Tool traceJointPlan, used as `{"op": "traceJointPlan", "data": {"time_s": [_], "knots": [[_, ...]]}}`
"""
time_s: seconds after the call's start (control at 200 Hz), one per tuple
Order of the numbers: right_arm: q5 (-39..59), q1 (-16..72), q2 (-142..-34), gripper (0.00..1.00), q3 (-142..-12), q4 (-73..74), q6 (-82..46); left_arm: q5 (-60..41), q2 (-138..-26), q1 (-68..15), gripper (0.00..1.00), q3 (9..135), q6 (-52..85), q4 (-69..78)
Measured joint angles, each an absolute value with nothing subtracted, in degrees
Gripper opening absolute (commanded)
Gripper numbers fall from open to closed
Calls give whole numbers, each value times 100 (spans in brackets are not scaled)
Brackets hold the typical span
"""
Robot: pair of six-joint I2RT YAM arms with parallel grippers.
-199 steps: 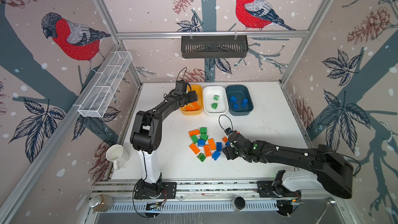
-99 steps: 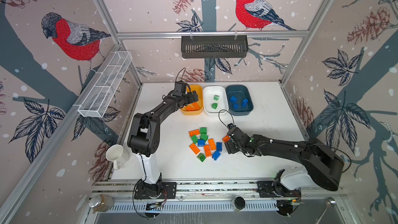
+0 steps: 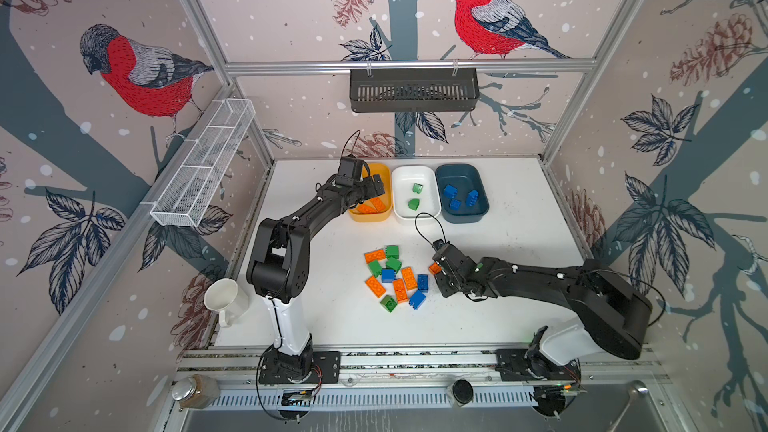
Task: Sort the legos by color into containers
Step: 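Lift the blue brick with the right gripper and carry it over the teal bin, then release the blue brick into the teal bin while the left reaches to a green brick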
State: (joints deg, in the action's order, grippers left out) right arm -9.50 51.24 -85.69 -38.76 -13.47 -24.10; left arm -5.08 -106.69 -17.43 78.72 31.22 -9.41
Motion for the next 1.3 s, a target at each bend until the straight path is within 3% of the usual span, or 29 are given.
{"op": "traceJointPlan", "data": {"time_s": [0.41,0.675,0.935,1.301], "knots": [[-1120,5019,-7456,33,-3758,-1404,-2228,-364,-10294,-1953,97,7570,2965,-733],[-1035,3745,-6910,32,-3857,-432,-1931,-104,-10016,-2434,97,7511,2644,-532],[-939,2462,-8272,33,-5041,198,-1632,32,-9710,-2641,97,7131,2497,-497],[-1061,2058,-10217,37,-6757,-128,-1313,211,-9216,-2919,97,6399,2576,-554]]}}
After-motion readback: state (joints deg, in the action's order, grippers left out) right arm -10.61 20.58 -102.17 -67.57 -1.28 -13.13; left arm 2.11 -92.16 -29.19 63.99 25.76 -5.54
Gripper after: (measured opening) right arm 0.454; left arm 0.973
